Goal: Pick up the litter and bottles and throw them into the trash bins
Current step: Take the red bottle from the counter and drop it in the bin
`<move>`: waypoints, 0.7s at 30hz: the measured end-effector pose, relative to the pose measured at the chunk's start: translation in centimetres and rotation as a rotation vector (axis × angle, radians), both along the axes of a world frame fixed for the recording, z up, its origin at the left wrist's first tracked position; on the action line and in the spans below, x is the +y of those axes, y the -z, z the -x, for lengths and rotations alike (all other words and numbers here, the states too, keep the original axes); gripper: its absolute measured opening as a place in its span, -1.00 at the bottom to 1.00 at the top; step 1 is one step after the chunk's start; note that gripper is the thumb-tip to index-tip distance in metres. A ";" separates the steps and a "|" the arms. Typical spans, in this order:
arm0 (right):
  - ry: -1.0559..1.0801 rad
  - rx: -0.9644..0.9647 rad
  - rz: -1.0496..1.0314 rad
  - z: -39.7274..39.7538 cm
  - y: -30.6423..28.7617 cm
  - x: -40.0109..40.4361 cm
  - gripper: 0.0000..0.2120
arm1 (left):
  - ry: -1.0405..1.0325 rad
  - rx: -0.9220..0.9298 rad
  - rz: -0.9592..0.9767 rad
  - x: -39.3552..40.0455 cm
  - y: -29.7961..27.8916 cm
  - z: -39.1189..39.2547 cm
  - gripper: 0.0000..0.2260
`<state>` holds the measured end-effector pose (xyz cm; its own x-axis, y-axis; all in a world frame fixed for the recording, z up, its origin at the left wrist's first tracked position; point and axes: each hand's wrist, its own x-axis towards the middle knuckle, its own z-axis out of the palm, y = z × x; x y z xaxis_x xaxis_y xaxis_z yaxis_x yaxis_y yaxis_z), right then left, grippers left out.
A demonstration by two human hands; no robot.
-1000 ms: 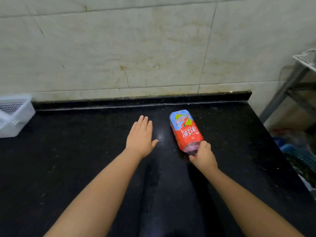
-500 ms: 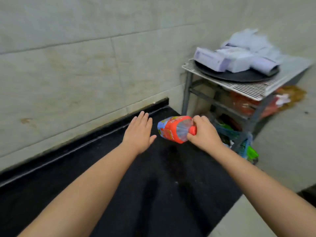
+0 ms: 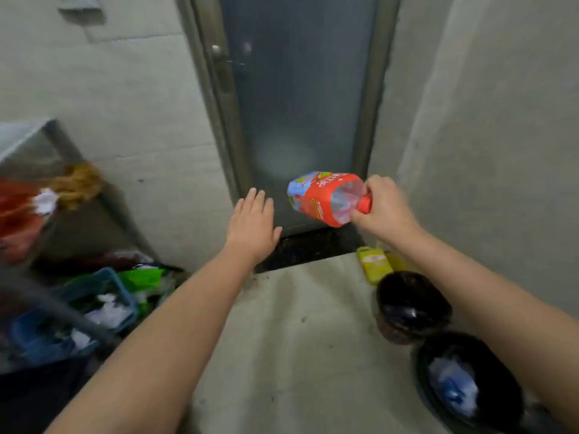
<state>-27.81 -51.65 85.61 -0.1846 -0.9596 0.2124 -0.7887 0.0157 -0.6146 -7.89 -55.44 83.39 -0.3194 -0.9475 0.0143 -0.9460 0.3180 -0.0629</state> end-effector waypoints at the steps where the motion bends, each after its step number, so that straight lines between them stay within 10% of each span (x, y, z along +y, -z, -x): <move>1: 0.063 -0.002 -0.002 4.9 0.4 0.2 -0.67 | 0.050 0.023 -0.006 -1.0 0.5 4.9 -0.44; 9: 0.442 -0.053 -0.210 29.8 6.0 1.2 -0.56 | 0.378 0.010 -0.095 -7.3 5.5 30.9 -0.45; 21: 0.510 -0.244 -0.749 40.5 31.6 -9.3 -0.54 | 0.433 -0.222 -0.482 -20.8 27.7 45.3 -0.40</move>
